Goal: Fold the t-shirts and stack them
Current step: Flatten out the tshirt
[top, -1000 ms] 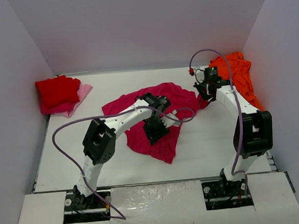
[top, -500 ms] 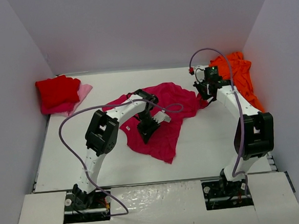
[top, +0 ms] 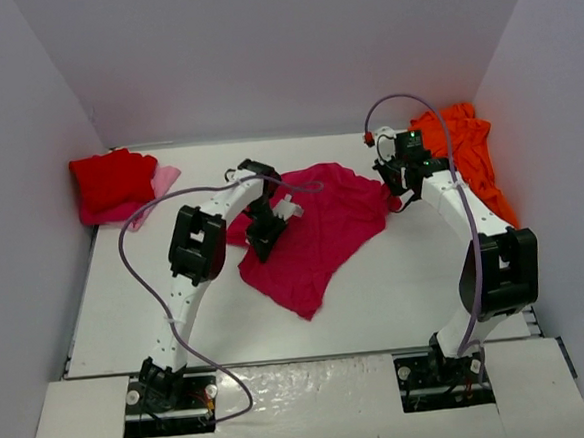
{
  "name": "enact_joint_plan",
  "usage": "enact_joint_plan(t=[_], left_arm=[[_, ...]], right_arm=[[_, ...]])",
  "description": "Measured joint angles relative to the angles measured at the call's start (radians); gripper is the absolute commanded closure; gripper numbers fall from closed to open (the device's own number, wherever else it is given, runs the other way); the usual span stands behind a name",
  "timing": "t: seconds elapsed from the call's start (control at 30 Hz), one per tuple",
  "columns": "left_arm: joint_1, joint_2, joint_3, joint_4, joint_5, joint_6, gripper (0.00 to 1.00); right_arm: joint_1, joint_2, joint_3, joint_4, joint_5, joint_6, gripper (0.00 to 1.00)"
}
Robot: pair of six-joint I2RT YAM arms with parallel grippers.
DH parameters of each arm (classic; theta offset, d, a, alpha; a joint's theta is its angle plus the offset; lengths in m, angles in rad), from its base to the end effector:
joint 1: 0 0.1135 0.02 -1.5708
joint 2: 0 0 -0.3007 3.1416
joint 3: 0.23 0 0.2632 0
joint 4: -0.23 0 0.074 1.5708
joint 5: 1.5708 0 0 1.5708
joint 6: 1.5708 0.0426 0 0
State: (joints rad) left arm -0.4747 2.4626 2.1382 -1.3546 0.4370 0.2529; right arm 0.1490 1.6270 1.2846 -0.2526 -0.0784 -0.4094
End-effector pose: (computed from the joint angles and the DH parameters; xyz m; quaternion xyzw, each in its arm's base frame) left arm 0.4399 -0.2463 0.1656 -0.3359 -0.9152 0.2093 0.0764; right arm 0.3900 0.0619 0.3189 -0.2609 0.8434 -0.0265 0.4689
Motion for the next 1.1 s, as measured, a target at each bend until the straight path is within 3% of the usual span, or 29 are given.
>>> enact_joint_plan(t=[0.2,0.27,0.3,0.33,0.4,0.63,0.9,1.1], left_arm=[[0.123,0.15,0.318,-0.091,-0.147,-0.049,1.0],[0.158,0.191,0.421,-0.088,-0.192,-0.051,0.86],[0.173,0.2,0.45,-0.075,-0.215,-0.049,0.63],[0.185,0.202,0.46,-0.056,-0.229,-0.048,0.54],[0.201,0.188,0.449,-0.018,-0.244,-0.035,0.5],[0.17,-0.099,0.075,0.161,-0.241,-0.001,0.36],[0.104,-0.571,-0.249,0.2,-0.199,0.032,0.36],[0.113,-0.69,-0.51,0.203,-0.174,0.056,0.36]], right_arm=[[0.044,-0.041,-0.004,0.001,0.012,0.015,1.0],[0.063,-0.048,-0.012,0.002,0.014,0.016,1.0],[0.071,-0.049,-0.017,0.002,0.016,0.016,1.0],[0.078,-0.048,-0.024,0.002,0.019,0.016,1.0],[0.09,-0.047,-0.036,-0.002,0.02,0.016,1.0],[0.095,-0.032,-0.041,0.001,0.029,0.016,1.0],[0.095,-0.026,-0.041,0.007,0.037,0.016,1.0],[0.095,-0.026,-0.041,0.009,0.036,0.018,1.0]])
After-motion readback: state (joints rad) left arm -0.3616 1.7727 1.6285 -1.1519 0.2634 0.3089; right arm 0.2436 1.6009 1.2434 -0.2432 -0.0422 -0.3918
